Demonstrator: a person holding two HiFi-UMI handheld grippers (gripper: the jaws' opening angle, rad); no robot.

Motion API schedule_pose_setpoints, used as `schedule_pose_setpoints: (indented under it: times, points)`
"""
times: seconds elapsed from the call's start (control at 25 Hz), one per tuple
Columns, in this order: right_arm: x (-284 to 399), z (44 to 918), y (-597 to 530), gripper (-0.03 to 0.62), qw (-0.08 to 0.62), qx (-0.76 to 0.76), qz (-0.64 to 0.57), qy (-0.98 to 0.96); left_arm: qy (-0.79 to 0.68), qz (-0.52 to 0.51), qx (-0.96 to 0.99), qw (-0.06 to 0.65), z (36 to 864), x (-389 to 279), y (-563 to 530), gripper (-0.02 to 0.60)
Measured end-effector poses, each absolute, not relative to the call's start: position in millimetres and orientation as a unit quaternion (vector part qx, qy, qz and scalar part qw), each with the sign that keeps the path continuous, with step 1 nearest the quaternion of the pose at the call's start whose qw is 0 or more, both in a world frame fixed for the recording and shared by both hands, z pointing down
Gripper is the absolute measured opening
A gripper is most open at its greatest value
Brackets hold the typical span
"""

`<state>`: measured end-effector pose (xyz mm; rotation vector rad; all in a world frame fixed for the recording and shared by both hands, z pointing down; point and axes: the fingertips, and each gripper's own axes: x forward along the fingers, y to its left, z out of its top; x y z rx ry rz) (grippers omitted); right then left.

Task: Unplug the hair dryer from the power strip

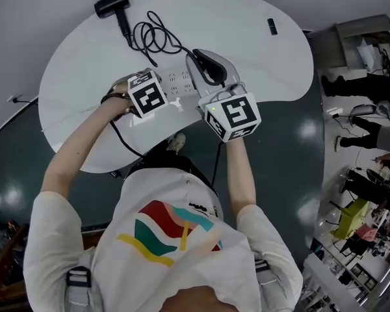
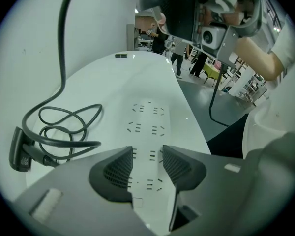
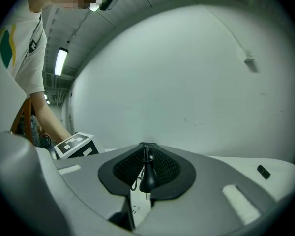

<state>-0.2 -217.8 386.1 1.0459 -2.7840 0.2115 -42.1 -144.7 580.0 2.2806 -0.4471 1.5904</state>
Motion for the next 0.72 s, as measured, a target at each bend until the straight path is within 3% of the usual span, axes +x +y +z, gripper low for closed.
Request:
schedule_pose_setpoints:
  times: [0.72]
  points:
    - [47,433,-225,0.069,0.178,0.402,0.064,-0.896,-0.162,0.535,0.813,0.164,578,-41,-146,0.184]
